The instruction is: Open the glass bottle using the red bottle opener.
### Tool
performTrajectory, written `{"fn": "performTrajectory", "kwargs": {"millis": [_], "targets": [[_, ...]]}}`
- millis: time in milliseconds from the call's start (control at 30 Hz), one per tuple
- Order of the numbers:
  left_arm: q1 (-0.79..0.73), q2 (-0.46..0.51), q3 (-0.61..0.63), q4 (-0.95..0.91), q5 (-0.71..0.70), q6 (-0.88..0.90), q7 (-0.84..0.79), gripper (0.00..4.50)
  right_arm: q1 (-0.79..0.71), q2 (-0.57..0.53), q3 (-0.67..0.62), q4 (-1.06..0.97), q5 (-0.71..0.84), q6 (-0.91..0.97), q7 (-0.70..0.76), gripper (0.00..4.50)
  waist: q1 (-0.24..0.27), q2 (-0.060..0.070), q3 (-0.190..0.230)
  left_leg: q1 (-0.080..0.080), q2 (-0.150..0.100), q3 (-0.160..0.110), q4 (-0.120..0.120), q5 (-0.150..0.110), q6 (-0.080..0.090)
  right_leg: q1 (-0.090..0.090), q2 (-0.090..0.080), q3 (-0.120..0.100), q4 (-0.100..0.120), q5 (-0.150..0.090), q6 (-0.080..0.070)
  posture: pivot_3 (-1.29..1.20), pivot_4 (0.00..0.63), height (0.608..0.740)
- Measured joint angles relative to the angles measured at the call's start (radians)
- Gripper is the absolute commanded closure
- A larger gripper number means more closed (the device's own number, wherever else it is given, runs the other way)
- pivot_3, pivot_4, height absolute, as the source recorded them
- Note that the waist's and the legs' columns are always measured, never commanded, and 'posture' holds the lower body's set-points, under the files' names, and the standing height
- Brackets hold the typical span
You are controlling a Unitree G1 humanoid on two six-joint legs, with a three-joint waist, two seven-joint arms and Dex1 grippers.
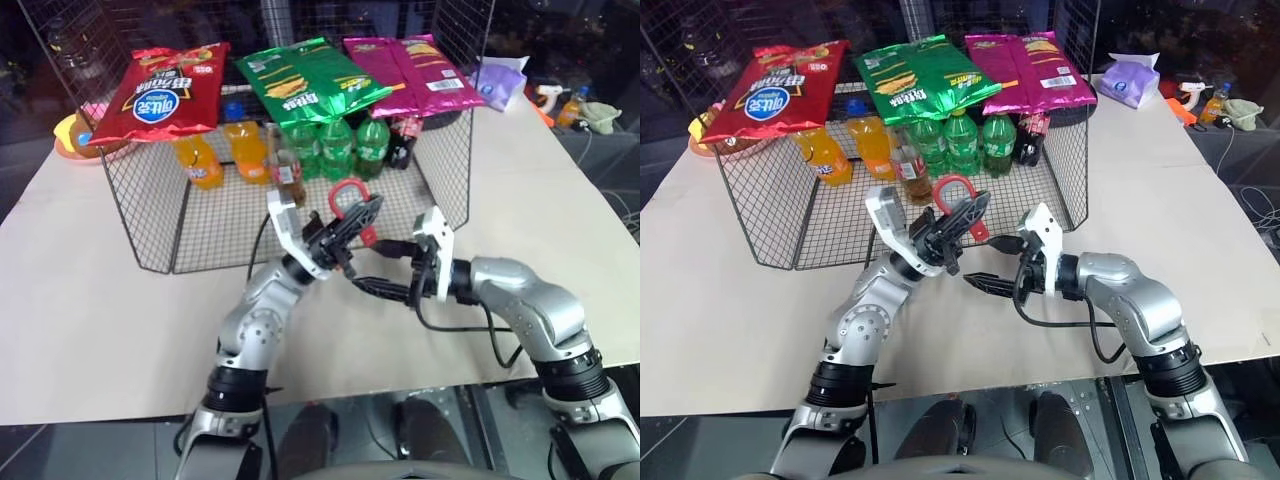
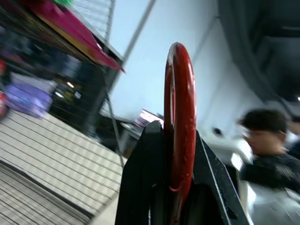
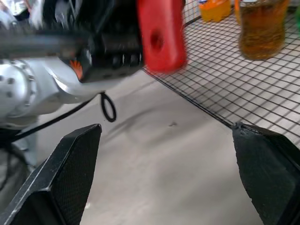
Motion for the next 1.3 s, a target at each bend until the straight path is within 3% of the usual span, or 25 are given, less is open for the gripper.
{"fn": "performTrajectory", "kwargs": {"millis": [467,567,733,833,867,1300], "targets": [[-0.007,0.014,0.007,0.025,0.006,0.075,-0.075,4.48,-0.092,-0.071,-0.016,-0.033,0.091,0.155,0.016,0.0,0.0,0.0,0.0,0.0,0.0,0.0,0.0,0.0,0.0,0.0,0.0,0.0,-0.001,0.0,0.0,0.0,0.15,0.74],[-0.007,0.005,0.006,0.027,0.017,0.074,-0.076,4.5,-0.106,-0.067,-0.006,-0.033,0.104,0.183,0.015,0.79,0.0,0.0,0.0,0.0,0.0,0.0,0.0,0.0,0.0,0.0,0.0,0.0,0.0,0.0,0.0,0.0,0.15,0.74],[-0.007,0.003,0.009,0.027,0.026,0.074,-0.083,4.5,-0.138,-0.065,-0.007,-0.034,0.145,0.243,0.017,3.08,0.0,0.0,0.0,0.0,0.0,0.0,0.0,0.0,0.0,0.0,0.0,0.0,-0.001,0.0,0.0,0.0,0.15,0.74],[-0.007,0.002,0.01,0.024,0.031,0.074,-0.101,4.5,-0.144,-0.07,-0.018,-0.031,0.141,0.262,-0.002,3.86,0.001,0.0,0.0,-0.001,0.0,-0.001,0.0,0.0,0.0,0.0,-0.001,0.0,-0.001,0.0,0.0,0.0,0.15,0.74],[-0.007,-0.001,0.01,0.025,0.033,0.074,-0.107,4.5,-0.146,-0.071,-0.022,-0.031,0.146,0.269,0.0,4.42,0.001,0.0,0.0,-0.001,0.0,0.0,0.0,0.0,0.0,0.0,-0.001,0.0,-0.001,0.0,0.0,0.0,0.15,0.74],[-0.006,-0.012,0.014,0.025,0.045,0.073,-0.115,4.5,-0.154,-0.053,-0.024,-0.028,0.143,0.286,-0.004,4.5,0.0,0.0,0.0,-0.001,0.0,-0.001,-0.001,0.0,0.0,0.0,-0.001,0.0,-0.001,0.0,0.0,0.0,0.15,0.74]]}}
